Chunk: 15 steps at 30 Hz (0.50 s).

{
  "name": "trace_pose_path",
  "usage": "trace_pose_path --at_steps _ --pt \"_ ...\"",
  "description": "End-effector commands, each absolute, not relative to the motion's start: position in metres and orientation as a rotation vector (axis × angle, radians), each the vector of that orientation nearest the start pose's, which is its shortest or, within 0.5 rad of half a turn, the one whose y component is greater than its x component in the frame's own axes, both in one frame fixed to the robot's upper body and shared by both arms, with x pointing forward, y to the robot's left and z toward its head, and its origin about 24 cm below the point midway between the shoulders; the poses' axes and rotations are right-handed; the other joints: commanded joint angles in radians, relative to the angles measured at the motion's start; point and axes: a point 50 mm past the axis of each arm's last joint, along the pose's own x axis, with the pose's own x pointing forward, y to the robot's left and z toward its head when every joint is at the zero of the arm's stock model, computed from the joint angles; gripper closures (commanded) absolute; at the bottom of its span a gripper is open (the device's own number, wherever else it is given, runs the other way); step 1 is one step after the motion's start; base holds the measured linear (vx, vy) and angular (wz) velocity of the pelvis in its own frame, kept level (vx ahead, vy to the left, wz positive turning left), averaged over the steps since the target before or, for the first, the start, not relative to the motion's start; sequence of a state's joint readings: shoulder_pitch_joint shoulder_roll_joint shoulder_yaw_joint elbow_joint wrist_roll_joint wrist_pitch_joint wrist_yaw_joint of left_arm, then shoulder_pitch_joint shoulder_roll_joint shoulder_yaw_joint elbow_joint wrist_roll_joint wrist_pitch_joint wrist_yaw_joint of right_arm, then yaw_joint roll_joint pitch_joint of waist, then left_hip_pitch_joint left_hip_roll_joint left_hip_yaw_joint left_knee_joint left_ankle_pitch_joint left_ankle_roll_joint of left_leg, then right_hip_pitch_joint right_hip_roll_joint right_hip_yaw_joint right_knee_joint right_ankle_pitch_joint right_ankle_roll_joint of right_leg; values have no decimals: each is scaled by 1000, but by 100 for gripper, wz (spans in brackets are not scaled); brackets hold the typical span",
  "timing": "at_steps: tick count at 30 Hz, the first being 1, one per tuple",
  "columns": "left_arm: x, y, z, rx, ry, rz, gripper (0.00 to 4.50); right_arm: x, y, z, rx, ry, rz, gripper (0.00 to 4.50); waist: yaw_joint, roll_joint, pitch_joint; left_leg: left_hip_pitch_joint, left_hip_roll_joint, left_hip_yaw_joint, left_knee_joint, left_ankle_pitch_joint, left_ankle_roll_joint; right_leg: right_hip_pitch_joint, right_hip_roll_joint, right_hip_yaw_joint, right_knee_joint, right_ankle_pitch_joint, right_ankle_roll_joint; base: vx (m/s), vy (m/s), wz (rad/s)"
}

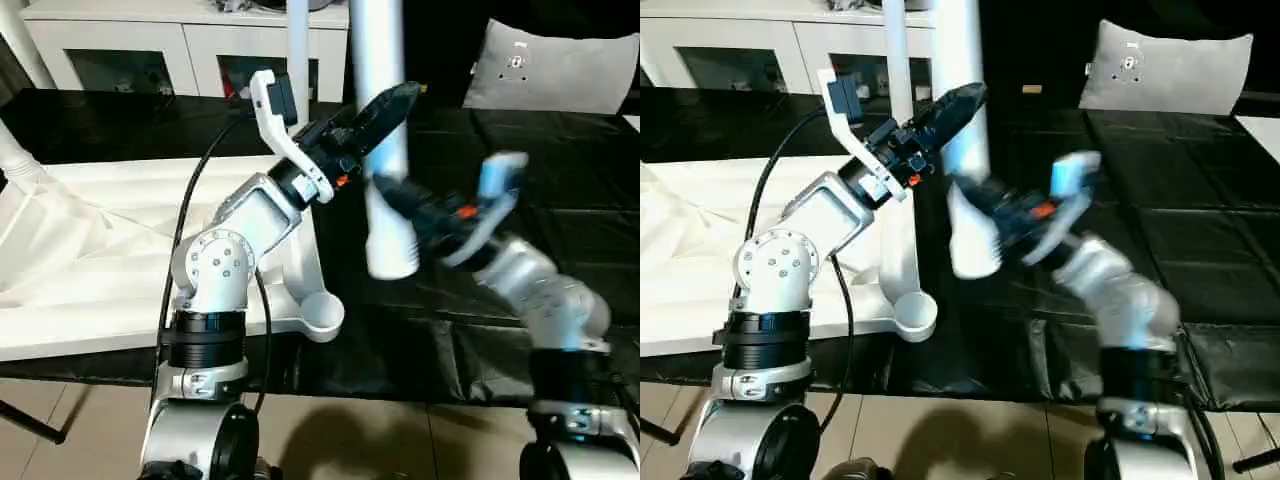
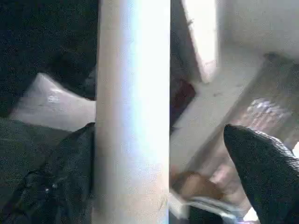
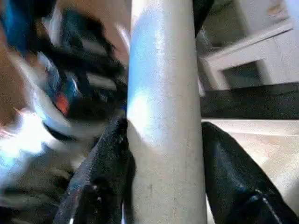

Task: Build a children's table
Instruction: Pick table leg

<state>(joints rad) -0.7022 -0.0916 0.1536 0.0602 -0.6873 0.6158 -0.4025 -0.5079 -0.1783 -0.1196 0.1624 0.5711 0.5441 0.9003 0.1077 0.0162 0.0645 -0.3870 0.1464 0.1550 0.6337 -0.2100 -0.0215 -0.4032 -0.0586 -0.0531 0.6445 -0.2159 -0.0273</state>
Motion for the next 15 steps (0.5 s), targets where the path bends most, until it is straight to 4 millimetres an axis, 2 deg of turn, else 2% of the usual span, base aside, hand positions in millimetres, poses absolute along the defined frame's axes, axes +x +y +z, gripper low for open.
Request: trace_pose_path --at_steps 1,3,4,6,8,10,13,15 --pt "330 51 198 -584 -142 -851 36 319 -114 125 330 5 996 266 1 -16 -74 10 77 -26 -74 -18 55 60 -98 50 -88 -106 -182 0 0 0" --pt "331 49 195 -530 -163 -795 42 321 -105 124 265 -33 940 266 -4 -16 -73 10 76 -24 -77 -33 43 60 -98 53 -91 -123 -167 0 0 0" --pt "332 49 193 -505 -179 -744 63 320 -99 124 243 -65 913 266 -4 -14 -74 10 78 -25 -79 -33 42 61 -98 53 -89 -107 -171 0 0 0" --pt "335 51 189 -498 -197 -638 71 321 -91 124 217 -115 847 266 -8 -10 -75 10 80 -25 -80 -31 45 60 -97 53 -85 -66 -182 0 0 0" --pt "336 52 188 -501 -200 -604 76 322 -89 124 196 -137 805 266 -10 -10 -76 10 81 -25 -80 -27 50 62 -97 53 -82 -27 -196 0 0 0" --pt "337 57 181 -469 -221 -495 102 321 -82 122 93 -184 752 266 -15 -9 -77 10 80 -25 -80 -17 53 61 -95 52 -78 10 -203 0 0 0" --pt "337 58 179 -473 -233 -469 116 319 -78 119 38 -214 736 266 -21 -8 -78 8 79 -24 -79 -12 66 65 -98 52 -76 46 -213 0 0 0" --pt "335 53 175 -460 -226 -483 145 317 -74 116 0 -239 718 266 -24 -10 -78 8 79 -23 -79 -18 76 64 -97 52 -76 50 -219 0 0 0"
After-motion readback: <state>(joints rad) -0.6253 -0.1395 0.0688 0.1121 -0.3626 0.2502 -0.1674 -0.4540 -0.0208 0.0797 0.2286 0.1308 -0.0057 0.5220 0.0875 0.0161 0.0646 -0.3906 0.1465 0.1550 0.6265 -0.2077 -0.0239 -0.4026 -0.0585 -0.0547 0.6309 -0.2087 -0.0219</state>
